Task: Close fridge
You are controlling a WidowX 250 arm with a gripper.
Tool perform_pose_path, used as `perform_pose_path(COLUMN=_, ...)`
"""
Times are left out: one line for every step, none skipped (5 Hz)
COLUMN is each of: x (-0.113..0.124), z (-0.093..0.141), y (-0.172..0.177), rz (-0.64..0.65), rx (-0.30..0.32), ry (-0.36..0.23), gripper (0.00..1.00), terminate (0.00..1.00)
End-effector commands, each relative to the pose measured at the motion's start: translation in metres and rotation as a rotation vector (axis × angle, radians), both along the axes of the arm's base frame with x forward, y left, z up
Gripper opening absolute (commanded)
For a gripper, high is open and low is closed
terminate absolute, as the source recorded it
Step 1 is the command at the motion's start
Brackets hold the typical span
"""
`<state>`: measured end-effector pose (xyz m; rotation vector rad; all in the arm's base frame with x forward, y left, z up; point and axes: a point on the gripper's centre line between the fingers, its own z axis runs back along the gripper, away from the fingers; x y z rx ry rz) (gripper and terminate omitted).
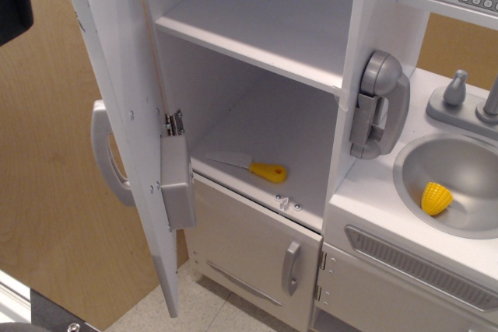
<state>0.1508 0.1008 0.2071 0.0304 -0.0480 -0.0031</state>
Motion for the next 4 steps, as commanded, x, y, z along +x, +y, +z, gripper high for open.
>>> perform_pose_path(x=0.000, z=0.000, y=0.000, rz=0.000, rx=0.000, ry=0.000, gripper=1.00, terminate=0.00)
perform_pose_path(x=0.012, z=-0.009, y=0.019, rz=0.025, rx=0.017, ry=-0.030, gripper=1.00, terminate=0.00)
perform_pose_path(x=0.027, z=-0.020, y=0.040, rz=0.035, rx=0.027, ry=-0.059, gripper=1.00, terminate=0.00)
perform_pose_path(x=0.042, z=-0.031, y=0.061, rz=0.027, rx=0.035, ry=-0.106, gripper=1.00, terminate=0.00)
